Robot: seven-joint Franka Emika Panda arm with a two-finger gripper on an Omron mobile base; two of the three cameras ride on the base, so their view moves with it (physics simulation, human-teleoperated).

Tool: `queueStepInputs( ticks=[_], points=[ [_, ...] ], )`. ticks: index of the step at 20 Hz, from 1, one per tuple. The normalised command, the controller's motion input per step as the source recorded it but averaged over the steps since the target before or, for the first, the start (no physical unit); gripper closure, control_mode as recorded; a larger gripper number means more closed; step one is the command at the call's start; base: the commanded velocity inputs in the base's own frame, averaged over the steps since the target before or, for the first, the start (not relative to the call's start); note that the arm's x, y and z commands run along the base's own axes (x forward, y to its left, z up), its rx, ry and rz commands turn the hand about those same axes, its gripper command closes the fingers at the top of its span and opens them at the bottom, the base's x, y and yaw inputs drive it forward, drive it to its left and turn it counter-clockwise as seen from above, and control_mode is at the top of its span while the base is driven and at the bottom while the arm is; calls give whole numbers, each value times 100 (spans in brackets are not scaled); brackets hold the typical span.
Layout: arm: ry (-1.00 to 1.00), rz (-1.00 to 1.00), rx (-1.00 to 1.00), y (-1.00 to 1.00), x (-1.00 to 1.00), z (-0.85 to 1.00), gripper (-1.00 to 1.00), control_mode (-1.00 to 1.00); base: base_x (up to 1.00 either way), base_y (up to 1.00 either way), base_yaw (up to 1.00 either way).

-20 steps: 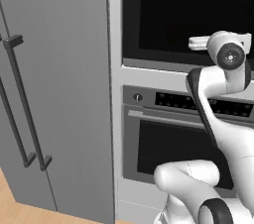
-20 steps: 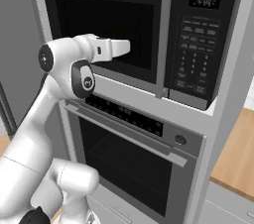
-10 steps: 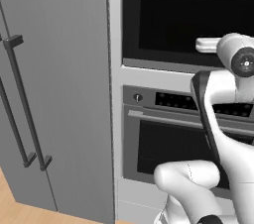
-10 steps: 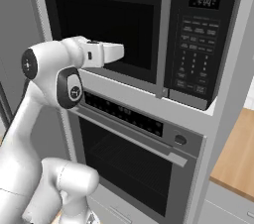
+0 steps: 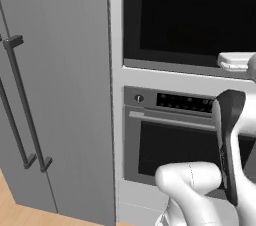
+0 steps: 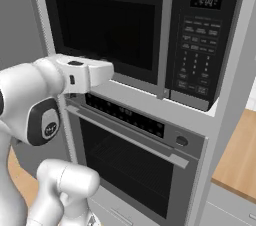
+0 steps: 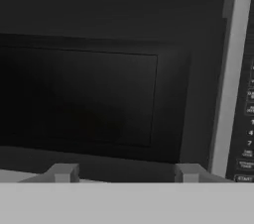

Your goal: Pick the onion from the sink and place it in the bowl. Then pick the bowl and place it in the microwave. Then close the microwave door and press the start button.

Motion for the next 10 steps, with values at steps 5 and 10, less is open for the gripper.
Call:
queueStepInputs(
  ticks=[5, 10],
  points=[
    [-12, 8, 0, -6, -100, 0, 100, -100, 0, 0, 0],
    [-12, 1, 0, -7, -87, -15, 100, -100, 0, 0, 0]
  ],
)
